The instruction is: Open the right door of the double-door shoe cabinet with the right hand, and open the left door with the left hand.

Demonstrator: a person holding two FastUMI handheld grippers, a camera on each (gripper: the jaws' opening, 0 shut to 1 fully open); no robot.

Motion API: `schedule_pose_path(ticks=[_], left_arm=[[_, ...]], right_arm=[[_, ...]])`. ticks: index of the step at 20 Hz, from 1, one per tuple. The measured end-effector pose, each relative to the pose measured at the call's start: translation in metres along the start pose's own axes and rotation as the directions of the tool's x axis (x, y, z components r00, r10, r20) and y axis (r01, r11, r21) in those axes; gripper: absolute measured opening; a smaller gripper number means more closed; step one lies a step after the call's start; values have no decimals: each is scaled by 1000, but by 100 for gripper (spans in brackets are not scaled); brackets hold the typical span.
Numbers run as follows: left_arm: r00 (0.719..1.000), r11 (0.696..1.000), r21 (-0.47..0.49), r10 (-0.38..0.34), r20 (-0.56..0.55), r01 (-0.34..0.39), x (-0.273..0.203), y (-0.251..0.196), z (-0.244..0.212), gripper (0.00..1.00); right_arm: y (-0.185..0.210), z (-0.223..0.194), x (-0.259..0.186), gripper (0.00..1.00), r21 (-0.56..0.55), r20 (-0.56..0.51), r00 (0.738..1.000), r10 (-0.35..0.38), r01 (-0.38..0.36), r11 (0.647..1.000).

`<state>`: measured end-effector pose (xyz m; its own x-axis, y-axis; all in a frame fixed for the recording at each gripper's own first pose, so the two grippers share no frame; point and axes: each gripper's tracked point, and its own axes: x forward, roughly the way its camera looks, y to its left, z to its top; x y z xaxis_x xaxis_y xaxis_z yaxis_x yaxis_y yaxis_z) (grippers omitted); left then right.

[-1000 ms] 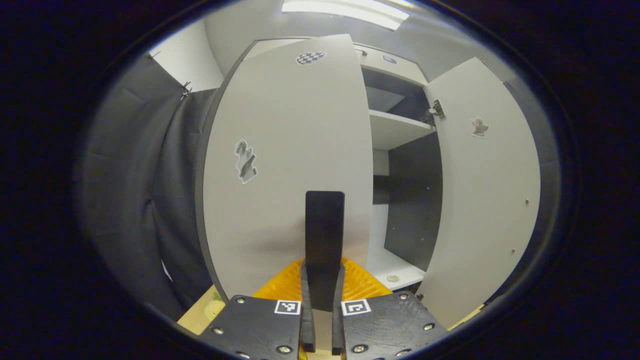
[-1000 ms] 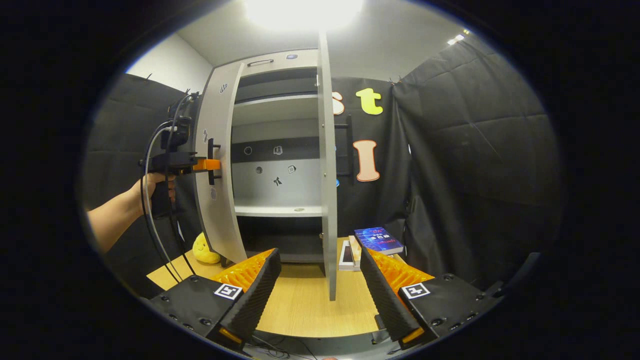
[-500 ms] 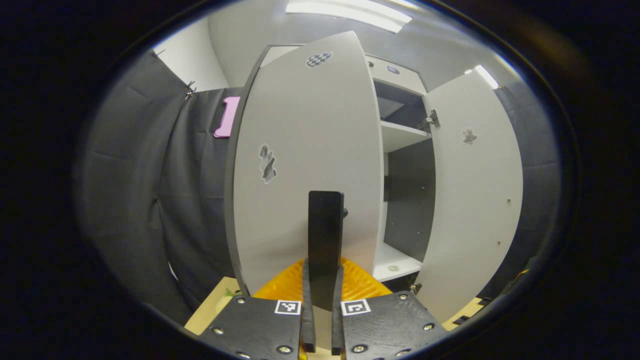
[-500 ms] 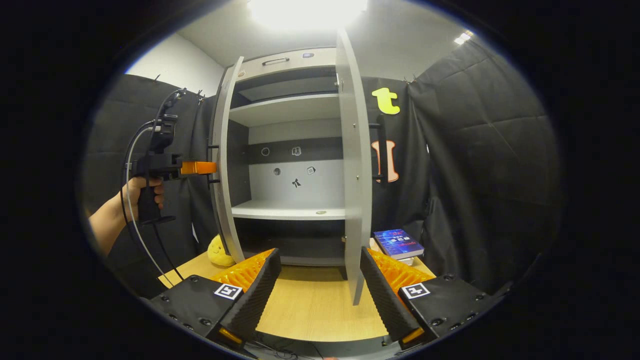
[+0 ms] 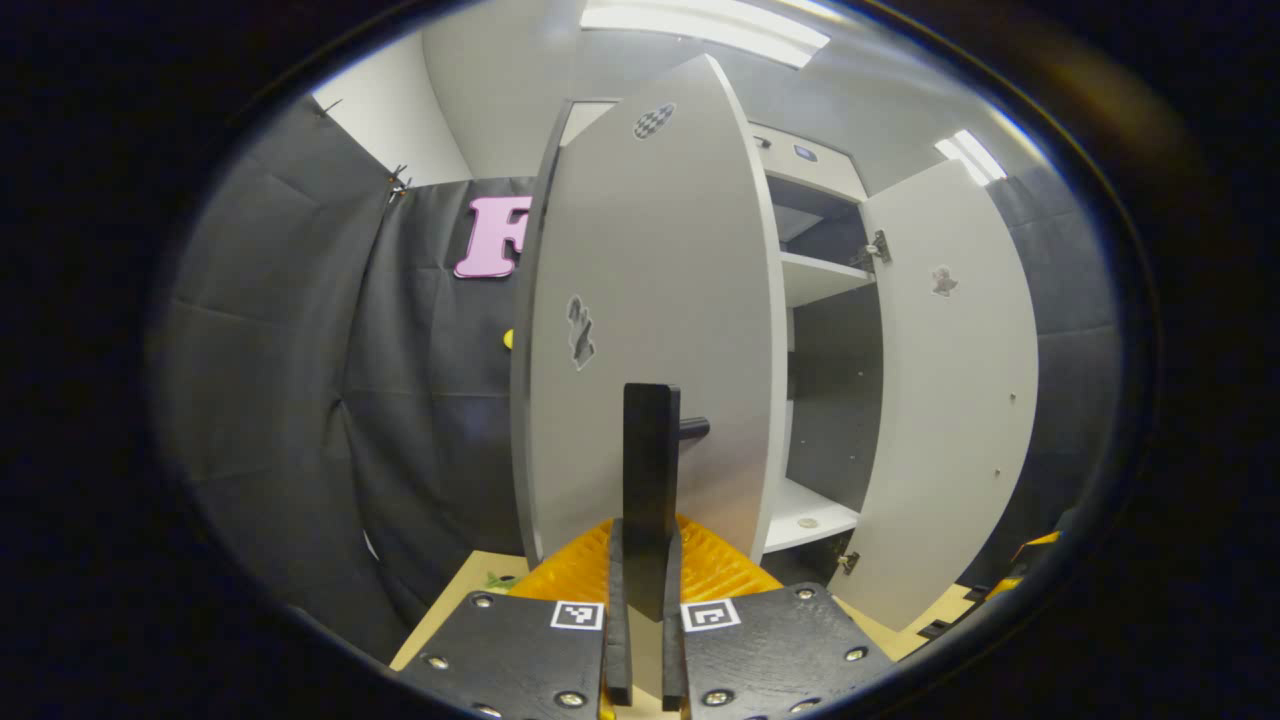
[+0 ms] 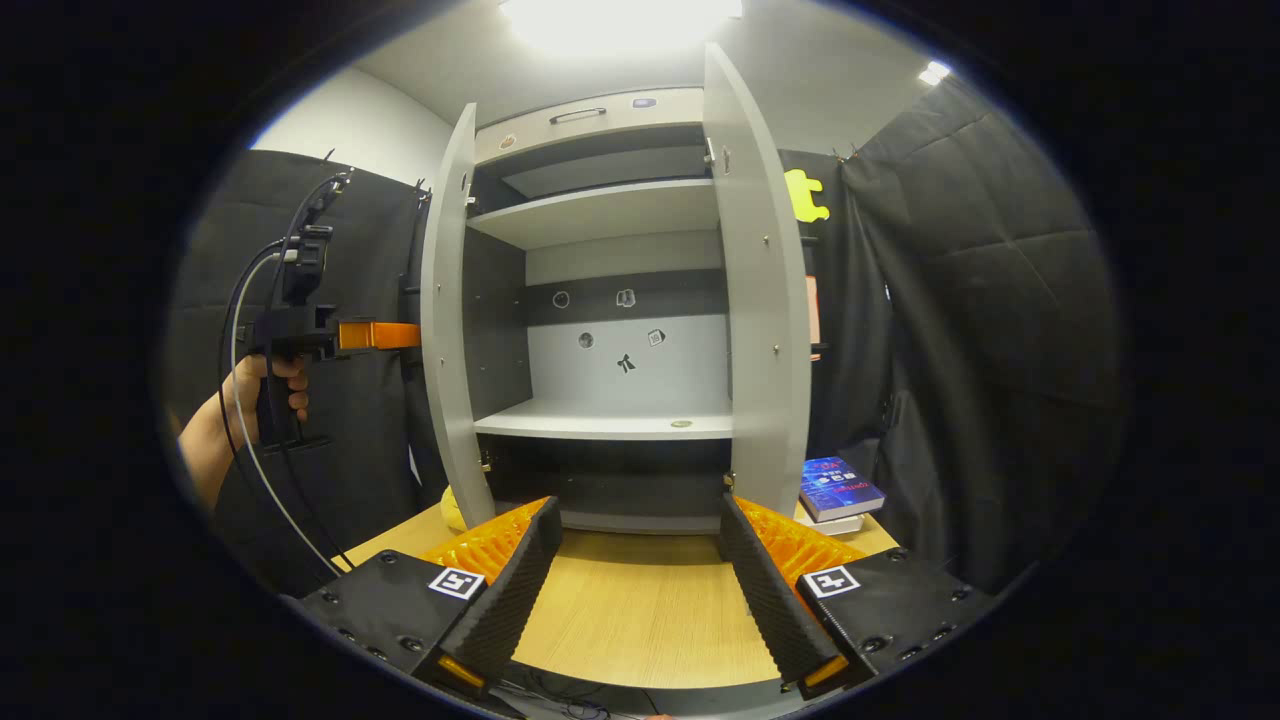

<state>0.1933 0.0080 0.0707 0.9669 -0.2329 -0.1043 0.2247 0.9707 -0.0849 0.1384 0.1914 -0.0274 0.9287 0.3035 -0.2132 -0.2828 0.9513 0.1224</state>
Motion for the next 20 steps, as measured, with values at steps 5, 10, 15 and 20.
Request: schedule_pose_path(ticks=[5,10,15,20], left_arm=[[998,998,24,63,8,-63,-18,43,4,7],[990,987,83,140,20,-141,-32,89,8,7],[988,989,22,148,34,-149,-43,119,14,4],[984,982,90,157,80,-164,-63,117,20,3]], right_arm=[[18,6,10,96,-1,0,999,39,-39,999],[48,7,11,100,-27,-2,997,73,-73,997],[71,3,14,96,-45,-13,996,93,-94,995],[93,6,13,99,-58,-5,996,89,-89,994]])
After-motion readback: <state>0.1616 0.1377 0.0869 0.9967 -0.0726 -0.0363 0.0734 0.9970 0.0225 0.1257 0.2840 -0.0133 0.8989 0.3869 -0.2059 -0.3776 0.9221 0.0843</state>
